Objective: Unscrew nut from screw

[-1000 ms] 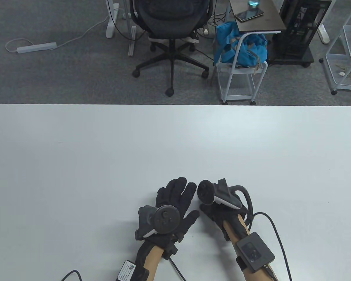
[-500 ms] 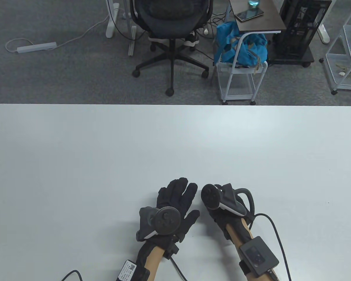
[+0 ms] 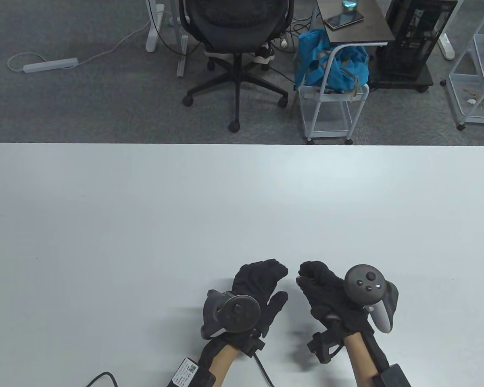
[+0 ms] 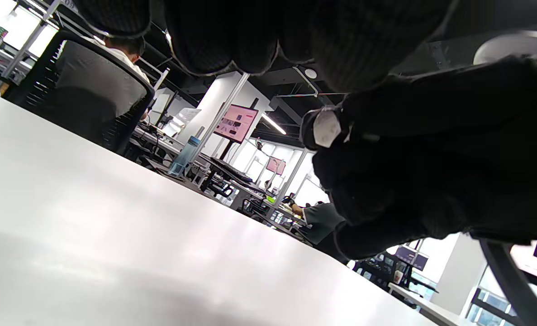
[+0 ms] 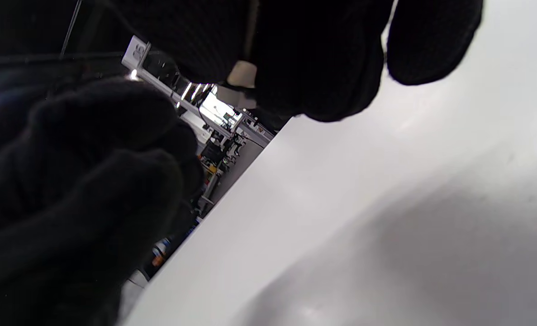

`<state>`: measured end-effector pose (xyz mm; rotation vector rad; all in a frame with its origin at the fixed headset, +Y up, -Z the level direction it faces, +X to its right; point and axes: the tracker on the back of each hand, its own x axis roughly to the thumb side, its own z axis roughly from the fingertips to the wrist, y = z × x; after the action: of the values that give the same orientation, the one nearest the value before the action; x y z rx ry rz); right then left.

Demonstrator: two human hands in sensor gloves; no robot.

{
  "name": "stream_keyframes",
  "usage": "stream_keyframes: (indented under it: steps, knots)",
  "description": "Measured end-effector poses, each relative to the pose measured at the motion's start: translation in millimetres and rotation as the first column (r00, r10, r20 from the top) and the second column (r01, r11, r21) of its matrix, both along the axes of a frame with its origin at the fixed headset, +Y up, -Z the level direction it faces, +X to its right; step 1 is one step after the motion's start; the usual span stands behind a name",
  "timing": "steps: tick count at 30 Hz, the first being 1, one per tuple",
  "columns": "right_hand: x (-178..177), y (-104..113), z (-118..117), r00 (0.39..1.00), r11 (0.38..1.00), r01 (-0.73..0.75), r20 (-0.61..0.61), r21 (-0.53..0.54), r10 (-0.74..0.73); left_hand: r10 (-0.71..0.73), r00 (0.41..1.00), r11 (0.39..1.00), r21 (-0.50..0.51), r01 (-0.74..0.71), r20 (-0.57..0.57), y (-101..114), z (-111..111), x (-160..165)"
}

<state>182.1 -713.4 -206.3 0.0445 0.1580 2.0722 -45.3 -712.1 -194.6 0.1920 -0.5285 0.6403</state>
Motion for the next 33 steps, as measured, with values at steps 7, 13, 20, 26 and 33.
stream_keyframes:
  steps: [7,13,20,26,33]
  knots:
    - [2,-33,9,0.913,0.907,0.403,-0.010,-0.121,-0.407,0.079,0.996,0.997,-0.023,-0.078,0.048,-2,2,6]
    - [2,-43,13,0.858,0.846,0.508,0.004,-0.164,-0.514,0.153,0.987,0.988,-0.032,-0.152,0.049,-2,2,6]
    - [-1,-35,17,0.882,0.880,0.470,-0.012,-0.064,-0.472,0.366,0.930,0.907,-0.231,-0.351,0.022,-12,-3,-3]
    - [-7,-22,20,0.946,0.938,0.323,-0.059,0.128,-0.318,0.487,0.872,0.802,-0.367,-0.470,-0.053,-22,-5,-9]
    - [-12,-16,24,0.956,0.942,0.290,-0.102,0.170,-0.276,0.554,0.824,0.712,-0.445,-0.543,-0.119,-30,-7,-12]
